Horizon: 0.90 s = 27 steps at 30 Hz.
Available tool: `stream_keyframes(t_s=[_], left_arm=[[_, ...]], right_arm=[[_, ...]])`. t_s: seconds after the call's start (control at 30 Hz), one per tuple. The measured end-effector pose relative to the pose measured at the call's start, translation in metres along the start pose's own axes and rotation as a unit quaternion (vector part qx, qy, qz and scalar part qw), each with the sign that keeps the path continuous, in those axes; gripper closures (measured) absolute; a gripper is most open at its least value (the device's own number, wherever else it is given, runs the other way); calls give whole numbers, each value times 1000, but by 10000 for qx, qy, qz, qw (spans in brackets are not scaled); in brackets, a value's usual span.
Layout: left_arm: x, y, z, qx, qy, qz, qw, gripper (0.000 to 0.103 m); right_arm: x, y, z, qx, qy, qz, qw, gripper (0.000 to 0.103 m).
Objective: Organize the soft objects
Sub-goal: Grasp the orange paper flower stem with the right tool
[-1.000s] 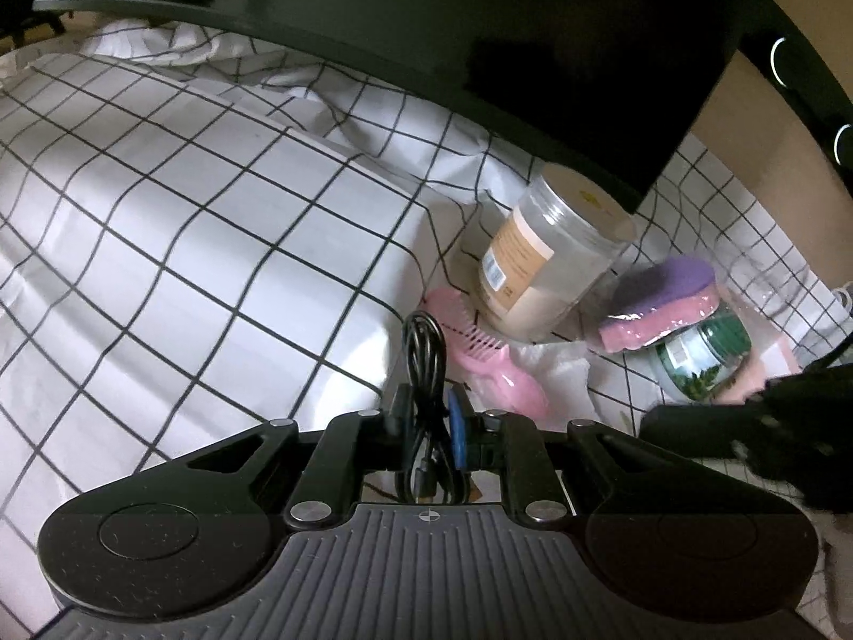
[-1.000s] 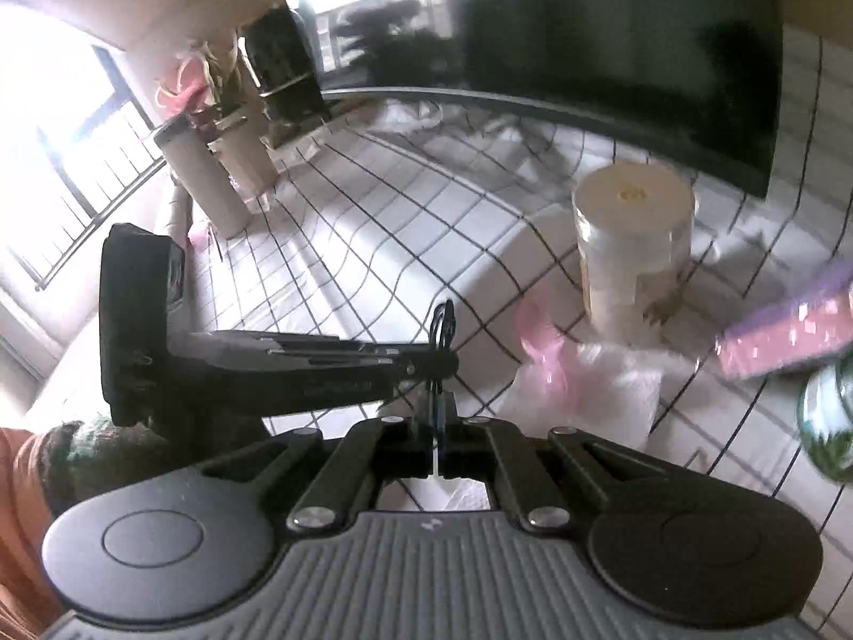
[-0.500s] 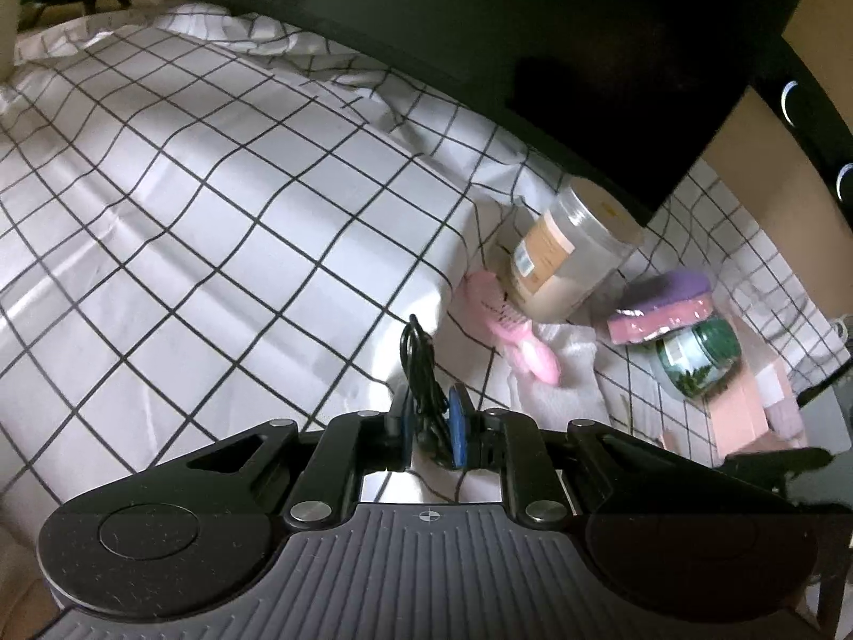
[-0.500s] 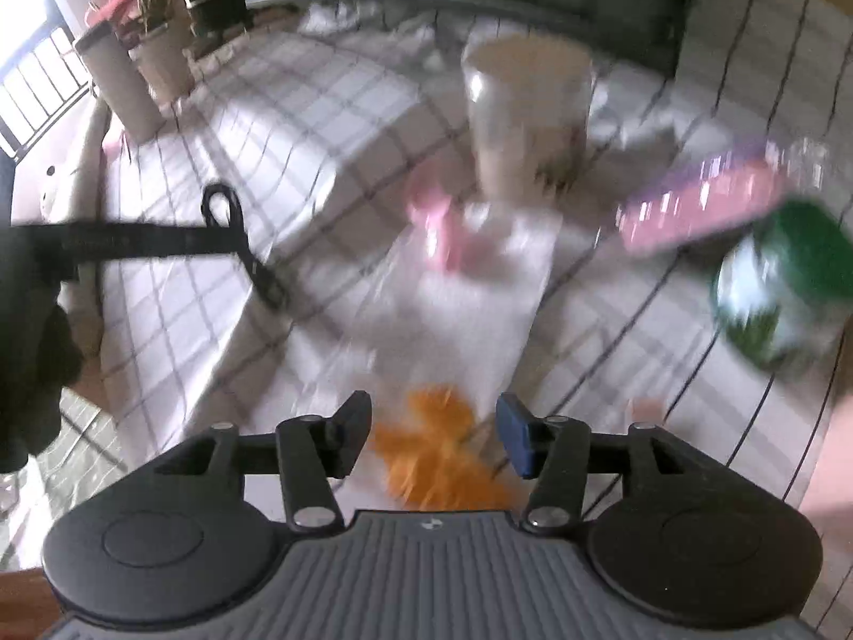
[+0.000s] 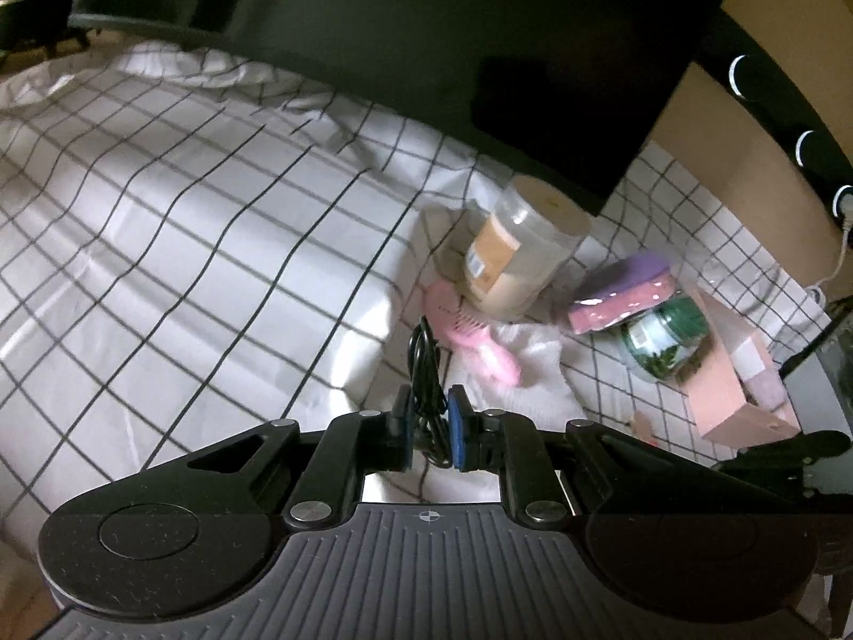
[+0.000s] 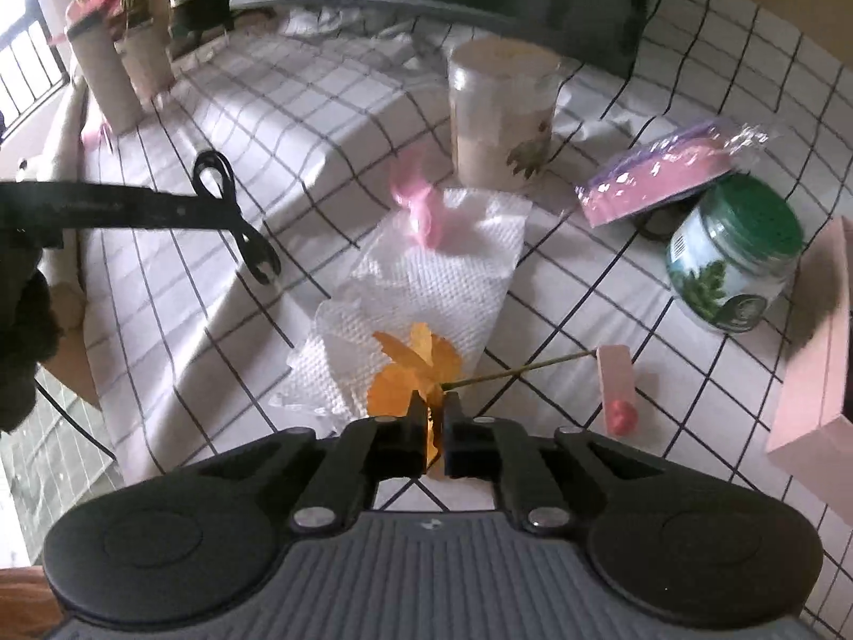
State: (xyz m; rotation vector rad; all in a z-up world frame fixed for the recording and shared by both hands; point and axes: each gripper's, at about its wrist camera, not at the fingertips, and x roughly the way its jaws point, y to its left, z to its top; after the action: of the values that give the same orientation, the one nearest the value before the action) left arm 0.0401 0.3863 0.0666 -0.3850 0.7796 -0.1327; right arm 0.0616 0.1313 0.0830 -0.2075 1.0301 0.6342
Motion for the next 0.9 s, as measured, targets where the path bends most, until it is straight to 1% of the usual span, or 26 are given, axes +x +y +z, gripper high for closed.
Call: stream_keyframes(t_s=[0.33,0.53,0.63,0.73,0.83,0.9], left_arm=[[-16,-16,22,407,-179,-30,9990,87],[-28,-26,52,684,-455,-62,9966,87],[-35,-37,78,908,-716,-125,9932,87],[-40,-54,110,1219,-1054,-140,9868,87],[-42,-74,143,1451,-1328,-182,9803,87],[-42,-91,160,1573,-1473,-264,9762,87]], right_arm=[[-31,6,10,63,-664,-68,9977,98],[-63,1,24,100,-1167,-207,9929,98],[-93,-10,37,169,-1657,-364,9854,98],[-123,-22,52,201,-2109,-571,9756,98],[-152,-38,65,184,-2467,-882,9649,98],[-169,-51,67,140,-2658,-1179,9567,98]])
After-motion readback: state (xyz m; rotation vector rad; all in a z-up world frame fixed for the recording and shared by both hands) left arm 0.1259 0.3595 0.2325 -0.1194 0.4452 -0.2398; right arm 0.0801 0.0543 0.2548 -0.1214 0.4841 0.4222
